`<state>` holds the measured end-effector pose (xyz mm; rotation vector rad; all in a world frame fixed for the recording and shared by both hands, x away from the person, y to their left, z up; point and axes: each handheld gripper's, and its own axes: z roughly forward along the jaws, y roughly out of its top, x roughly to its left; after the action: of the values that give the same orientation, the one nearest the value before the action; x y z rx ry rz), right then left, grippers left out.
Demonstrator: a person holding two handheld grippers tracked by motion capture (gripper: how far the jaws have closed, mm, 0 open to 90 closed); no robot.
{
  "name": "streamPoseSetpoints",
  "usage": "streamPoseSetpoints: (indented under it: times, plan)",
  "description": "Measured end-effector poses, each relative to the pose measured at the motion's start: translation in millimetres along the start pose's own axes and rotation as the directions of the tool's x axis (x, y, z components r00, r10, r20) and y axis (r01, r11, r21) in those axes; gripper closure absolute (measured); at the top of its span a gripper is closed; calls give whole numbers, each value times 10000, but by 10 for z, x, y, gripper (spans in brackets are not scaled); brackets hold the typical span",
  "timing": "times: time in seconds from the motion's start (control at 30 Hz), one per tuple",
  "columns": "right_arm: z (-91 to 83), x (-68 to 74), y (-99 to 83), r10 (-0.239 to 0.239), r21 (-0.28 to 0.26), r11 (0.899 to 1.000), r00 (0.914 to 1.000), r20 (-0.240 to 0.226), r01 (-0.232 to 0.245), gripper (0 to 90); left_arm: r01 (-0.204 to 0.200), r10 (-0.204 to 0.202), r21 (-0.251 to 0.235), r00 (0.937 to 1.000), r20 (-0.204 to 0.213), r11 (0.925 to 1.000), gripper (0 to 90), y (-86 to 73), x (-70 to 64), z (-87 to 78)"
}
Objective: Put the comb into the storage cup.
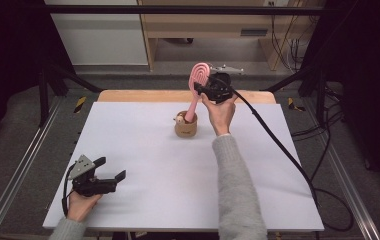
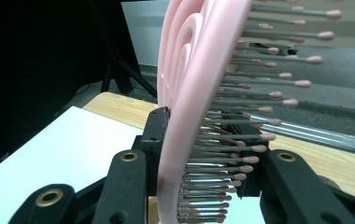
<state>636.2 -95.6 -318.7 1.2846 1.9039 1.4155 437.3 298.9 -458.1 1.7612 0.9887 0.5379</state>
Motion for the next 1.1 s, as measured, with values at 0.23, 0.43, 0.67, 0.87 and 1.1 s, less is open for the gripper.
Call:
streamPoseSetpoints:
  times: [0.23,0.43,0.67,0.87,1.1]
  plan:
    - [34,20,-38,-80,117,9999,9999,101,79,636,-16,16,22,10000,11,10000,35,0,-1,0]
    - [50,26,-55,-2,141,9999,9999,151,0,636,-7,7,9,10000,15,10000,35,0,-4,0]
    - [89,23,-95,46,242,9997,9998,168,-50,636,0,0,-3,10000,17,10000,36,1,-4,1]
    - [123,30,-136,82,300,9995,9998,207,-88,636,-17,17,-12,10000,27,10000,35,4,-5,-2]
    - [160,8,-194,157,416,9990,9995,290,-169,636,-17,17,14,10000,36,10000,35,3,-6,1]
